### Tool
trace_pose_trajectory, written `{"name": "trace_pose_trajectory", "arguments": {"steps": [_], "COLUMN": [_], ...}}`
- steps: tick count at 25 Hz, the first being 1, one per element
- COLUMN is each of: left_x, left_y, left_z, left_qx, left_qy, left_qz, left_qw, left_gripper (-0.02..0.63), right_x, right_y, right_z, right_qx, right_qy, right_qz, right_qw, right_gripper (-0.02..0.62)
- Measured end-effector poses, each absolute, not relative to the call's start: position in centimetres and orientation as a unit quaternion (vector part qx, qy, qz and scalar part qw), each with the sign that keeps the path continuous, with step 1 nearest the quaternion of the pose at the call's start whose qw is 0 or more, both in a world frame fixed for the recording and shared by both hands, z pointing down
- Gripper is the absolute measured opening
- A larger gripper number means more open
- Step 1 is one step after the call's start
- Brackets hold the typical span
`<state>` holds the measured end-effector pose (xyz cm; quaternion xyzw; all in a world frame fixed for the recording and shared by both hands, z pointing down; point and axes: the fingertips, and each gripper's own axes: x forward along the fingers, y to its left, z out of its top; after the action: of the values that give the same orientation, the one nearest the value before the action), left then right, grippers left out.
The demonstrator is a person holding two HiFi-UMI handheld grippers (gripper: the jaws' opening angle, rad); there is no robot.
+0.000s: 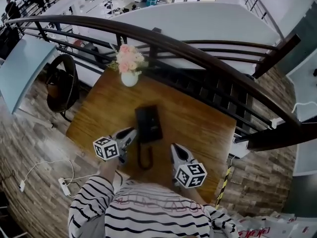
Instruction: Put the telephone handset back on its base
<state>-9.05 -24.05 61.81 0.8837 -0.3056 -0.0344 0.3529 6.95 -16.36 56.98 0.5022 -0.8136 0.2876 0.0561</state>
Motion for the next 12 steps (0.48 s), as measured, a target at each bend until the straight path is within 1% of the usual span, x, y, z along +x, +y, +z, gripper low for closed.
{"name": "trace_pose_trajectory", "arguments": {"steps": [3, 9, 12], "left_x": [-9.0, -9.1, -8.9], "left_y": [-22.9, -21.0, -20.0], "left_z": [60.4, 58.2, 57.3], "left_qx": [0.892, 0.894, 0.901], "left_qy": [-0.309, -0.319, -0.317], "left_qz": [-0.029, -0.040, -0.032], "left_qw": [0.329, 0.311, 0.294], "left_gripper": [0.046, 0.005, 0.005], "right_x": [6.7, 6.1, 5.8], "right_y": [-15.9, -15.5, -15.3], "right_z": [56.6, 56.1, 56.0], "right_qx": [0.496, 0.483, 0.475], "right_qy": [-0.818, -0.827, -0.833], "right_qz": [0.287, 0.283, 0.280], "right_qw": [0.051, 0.048, 0.049], "right_gripper": [0.002, 0.001, 0.002]}}
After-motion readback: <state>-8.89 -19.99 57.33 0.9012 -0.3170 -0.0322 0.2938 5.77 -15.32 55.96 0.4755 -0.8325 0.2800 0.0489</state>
